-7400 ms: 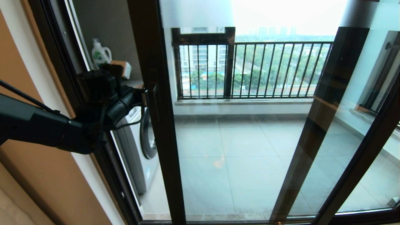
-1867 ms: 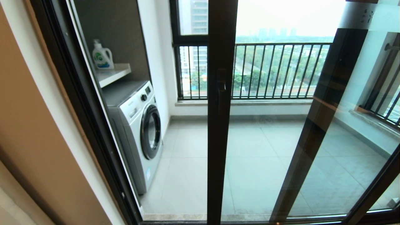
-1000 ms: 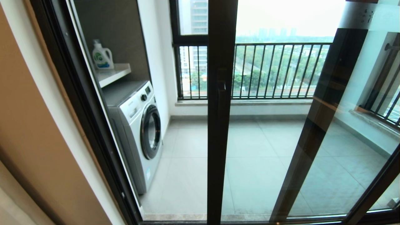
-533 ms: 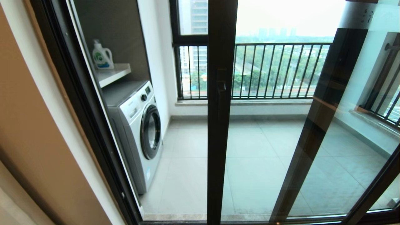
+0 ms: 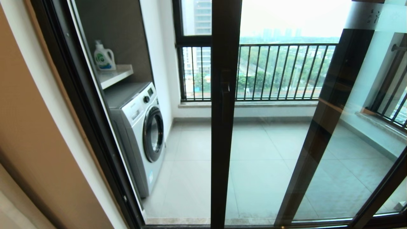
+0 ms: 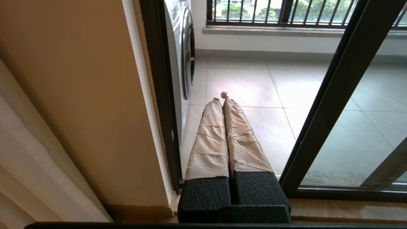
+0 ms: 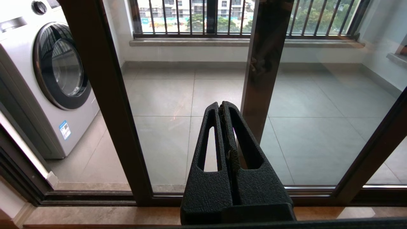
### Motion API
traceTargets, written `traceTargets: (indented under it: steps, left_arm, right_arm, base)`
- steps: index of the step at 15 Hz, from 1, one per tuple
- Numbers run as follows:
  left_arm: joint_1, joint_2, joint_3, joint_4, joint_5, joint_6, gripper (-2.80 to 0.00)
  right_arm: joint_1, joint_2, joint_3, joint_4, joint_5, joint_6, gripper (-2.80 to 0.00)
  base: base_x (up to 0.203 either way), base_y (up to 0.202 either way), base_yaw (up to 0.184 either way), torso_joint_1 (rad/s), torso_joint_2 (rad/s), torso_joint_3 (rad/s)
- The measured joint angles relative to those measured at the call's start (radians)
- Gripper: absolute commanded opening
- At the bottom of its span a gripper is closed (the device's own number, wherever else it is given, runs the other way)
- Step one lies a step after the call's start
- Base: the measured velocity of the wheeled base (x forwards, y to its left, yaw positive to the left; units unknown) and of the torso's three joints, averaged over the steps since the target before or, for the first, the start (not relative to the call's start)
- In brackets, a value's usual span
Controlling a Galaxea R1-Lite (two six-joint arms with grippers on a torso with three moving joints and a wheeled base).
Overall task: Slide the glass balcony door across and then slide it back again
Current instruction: Open the slid door
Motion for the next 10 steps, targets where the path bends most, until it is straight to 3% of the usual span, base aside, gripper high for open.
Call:
traceTargets:
  steps: [7, 10]
  left_arm:
    - [0.000, 0.000, 0.000, 0.000, 0.000, 0.000, -2.80]
    - [0.000, 0.000, 0.000, 0.000, 0.000, 0.000, -2.80]
  right_arm:
    - [0.000, 0.000, -0.003, 0.002, 0.012, -0.020, -2.80]
    - [0.000, 0.048, -0.160, -0.002, 0.105, -0.015, -2.80]
  base:
    - [0.000, 0.000, 0.000, 0.000, 0.00, 0.000]
    - [0.000, 0.000, 0.000, 0.000, 0.00, 0.000]
